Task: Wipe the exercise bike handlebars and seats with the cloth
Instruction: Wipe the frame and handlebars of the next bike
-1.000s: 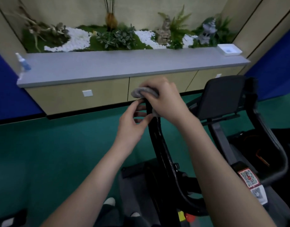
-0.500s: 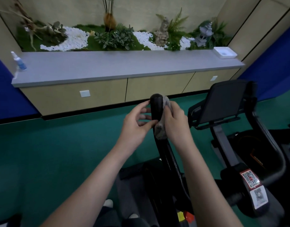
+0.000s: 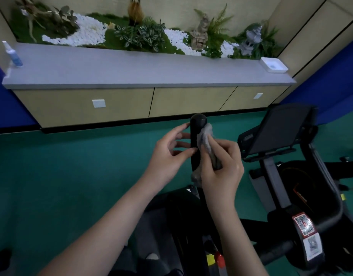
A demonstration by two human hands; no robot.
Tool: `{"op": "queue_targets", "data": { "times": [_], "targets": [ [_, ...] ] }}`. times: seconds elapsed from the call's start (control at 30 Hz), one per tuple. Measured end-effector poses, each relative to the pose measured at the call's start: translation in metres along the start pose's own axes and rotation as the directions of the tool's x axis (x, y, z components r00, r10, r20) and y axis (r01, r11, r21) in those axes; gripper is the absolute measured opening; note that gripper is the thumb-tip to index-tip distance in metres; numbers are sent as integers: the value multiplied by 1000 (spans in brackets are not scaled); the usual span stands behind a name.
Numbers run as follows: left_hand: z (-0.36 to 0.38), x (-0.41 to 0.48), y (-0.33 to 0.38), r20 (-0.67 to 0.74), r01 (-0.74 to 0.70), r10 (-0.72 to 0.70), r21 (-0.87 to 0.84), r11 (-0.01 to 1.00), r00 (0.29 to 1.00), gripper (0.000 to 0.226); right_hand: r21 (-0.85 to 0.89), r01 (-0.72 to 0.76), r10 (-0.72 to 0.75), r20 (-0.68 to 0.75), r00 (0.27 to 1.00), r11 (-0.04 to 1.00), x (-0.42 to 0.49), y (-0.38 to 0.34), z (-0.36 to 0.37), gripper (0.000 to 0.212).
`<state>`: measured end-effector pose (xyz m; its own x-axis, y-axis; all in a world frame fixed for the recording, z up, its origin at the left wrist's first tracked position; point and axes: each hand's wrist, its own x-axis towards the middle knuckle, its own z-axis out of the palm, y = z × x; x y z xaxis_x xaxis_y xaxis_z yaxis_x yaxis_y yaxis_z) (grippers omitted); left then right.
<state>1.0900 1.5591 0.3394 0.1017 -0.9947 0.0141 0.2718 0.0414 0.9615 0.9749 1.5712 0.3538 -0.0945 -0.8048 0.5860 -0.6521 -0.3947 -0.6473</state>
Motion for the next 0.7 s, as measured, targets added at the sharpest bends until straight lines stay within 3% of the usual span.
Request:
{"op": "queue_targets", "data": {
  "times": [0.13, 0.23, 0.33, 0.47, 0.57, 0.7],
  "targets": [
    [1, 1, -1, 12, 25, -25, -11, 1000, 1000, 49, 6, 37, -36, -30, 999, 999, -7, -3, -5, 27],
    [2, -2, -4, 13, 52, -52, -24, 998, 999, 47, 5, 176, -174, -104, 979, 984, 15, -11, 4, 26],
    [1, -6, -8, 14, 64, -64, -38, 997, 998, 44, -66, 318, -317, 35, 948, 946, 30, -10, 10, 20],
    [-1, -14, -13, 12, 58, -57, -20, 998, 998, 39, -39, 289, -272, 236, 933, 956, 14, 3, -9, 20],
    [5, -23, -17, -26, 77, -79, -50, 996, 997, 37, 36, 249, -250, 261, 933, 968, 25, 3, -20, 16],
    [17, -36, -23, -122, 90, -100, -81, 993, 988, 33, 92, 392, -401, 317, 860, 915, 41, 4, -18, 14]
  ]
}}
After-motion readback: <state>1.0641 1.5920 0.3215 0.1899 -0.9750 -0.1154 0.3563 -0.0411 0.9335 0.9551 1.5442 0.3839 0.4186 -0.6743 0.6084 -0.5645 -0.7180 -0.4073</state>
